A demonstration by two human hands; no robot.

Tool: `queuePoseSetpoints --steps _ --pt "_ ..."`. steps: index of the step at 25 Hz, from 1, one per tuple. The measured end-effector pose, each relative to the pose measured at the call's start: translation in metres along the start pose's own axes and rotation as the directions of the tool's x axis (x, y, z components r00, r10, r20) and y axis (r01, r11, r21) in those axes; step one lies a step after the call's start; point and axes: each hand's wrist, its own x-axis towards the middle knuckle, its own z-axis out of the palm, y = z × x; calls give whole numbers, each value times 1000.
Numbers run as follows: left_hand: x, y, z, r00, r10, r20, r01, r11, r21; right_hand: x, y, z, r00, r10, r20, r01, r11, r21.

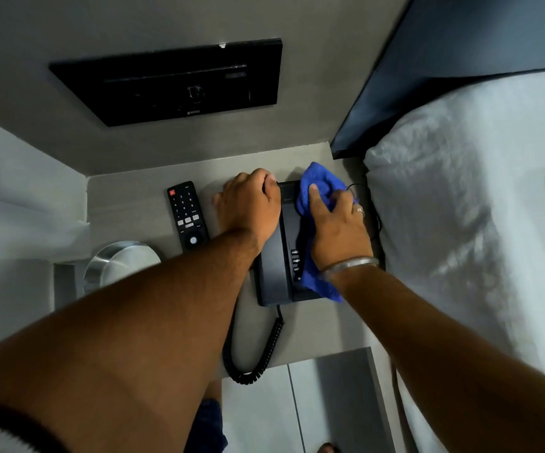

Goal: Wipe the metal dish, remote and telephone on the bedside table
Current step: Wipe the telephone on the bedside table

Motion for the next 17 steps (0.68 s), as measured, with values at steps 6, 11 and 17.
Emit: queuePoseSetpoints --steps 6,11,17 --pt "20 -1 -10 980 113 164 -136 982 135 -97 67 -18 841 -439 315 455 890 24" --pt "24 -4 -1 966 53 251 -78 993 92 -46 33 -40 868 -495 43 494 869 39" --pt "35 -9 -1 976 32 217 -44 998 50 -82 -9 6 819 -571 64 568 821 59"
